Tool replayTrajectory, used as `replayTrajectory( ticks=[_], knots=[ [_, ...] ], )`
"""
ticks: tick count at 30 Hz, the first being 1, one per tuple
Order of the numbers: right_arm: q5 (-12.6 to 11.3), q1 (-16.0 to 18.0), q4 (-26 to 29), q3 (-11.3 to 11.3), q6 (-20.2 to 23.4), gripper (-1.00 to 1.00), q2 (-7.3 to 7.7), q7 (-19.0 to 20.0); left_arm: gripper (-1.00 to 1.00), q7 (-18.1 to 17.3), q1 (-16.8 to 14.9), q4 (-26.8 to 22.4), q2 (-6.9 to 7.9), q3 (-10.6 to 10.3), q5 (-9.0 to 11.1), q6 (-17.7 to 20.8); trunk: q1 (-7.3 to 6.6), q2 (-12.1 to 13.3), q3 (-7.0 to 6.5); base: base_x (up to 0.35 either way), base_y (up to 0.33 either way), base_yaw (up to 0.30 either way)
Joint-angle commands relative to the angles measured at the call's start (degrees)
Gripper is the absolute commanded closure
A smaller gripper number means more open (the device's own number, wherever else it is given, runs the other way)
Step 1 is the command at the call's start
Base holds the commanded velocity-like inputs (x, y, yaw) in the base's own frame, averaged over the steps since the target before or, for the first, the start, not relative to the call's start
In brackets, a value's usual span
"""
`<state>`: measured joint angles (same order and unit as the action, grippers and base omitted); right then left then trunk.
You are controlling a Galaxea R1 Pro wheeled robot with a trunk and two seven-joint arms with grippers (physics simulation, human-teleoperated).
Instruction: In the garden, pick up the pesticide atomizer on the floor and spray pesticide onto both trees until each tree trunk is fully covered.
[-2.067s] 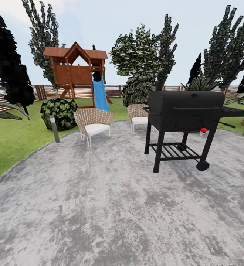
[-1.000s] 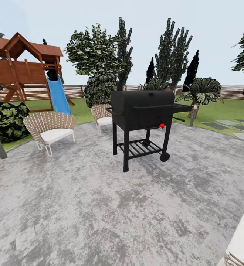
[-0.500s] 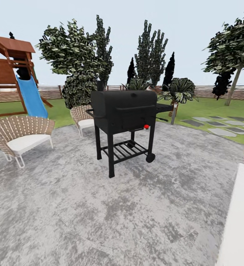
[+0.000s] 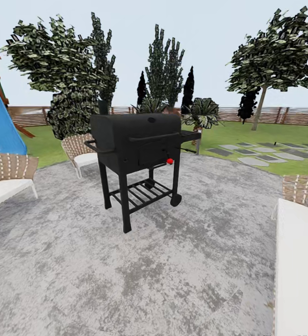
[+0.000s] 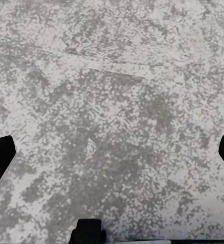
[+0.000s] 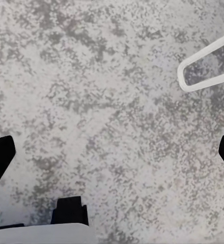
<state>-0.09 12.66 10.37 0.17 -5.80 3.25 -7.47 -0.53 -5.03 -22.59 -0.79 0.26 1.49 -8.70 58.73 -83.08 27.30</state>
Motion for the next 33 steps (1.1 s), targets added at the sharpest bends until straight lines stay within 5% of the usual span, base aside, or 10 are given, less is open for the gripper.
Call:
replayTrajectory(
  ticks=[1,13,25,33],
  knots=[
    [0.0,0.0,0.0,0.0,0.0,-1.0,0.0,0.0,-1.0,0.0,0.0,0.0,0.0,0.0,0.0,0.0,0.0,0.0,0.02,0.264,0.258,-0.3],
    [0.0,0.0,-0.1,0.0,0.1,-1.0,-0.76,0.0,-1.0,0.0,0.0,0.0,0.0,0.0,0.0,0.0,0.0,0.0,0.31,0.234,0.243,-0.3],
    [0.0,0.0,-0.1,0.1,0.0,-1.0,-1.44,0.0,-1.0,0.0,0.0,1.7,-0.09,-0.2,0.0,-0.1,0.0,0.0,0.59,0.034,0.027,-0.3],
    [0.0,0.0,-0.1,0.1,0.1,-1.0,-1.49,0.1,-1.0,0.0,0.0,1.8,-0.09,-0.1,-0.1,-0.1,0.0,0.0,0.73,0.276,0.065,-0.222]
  ],
)
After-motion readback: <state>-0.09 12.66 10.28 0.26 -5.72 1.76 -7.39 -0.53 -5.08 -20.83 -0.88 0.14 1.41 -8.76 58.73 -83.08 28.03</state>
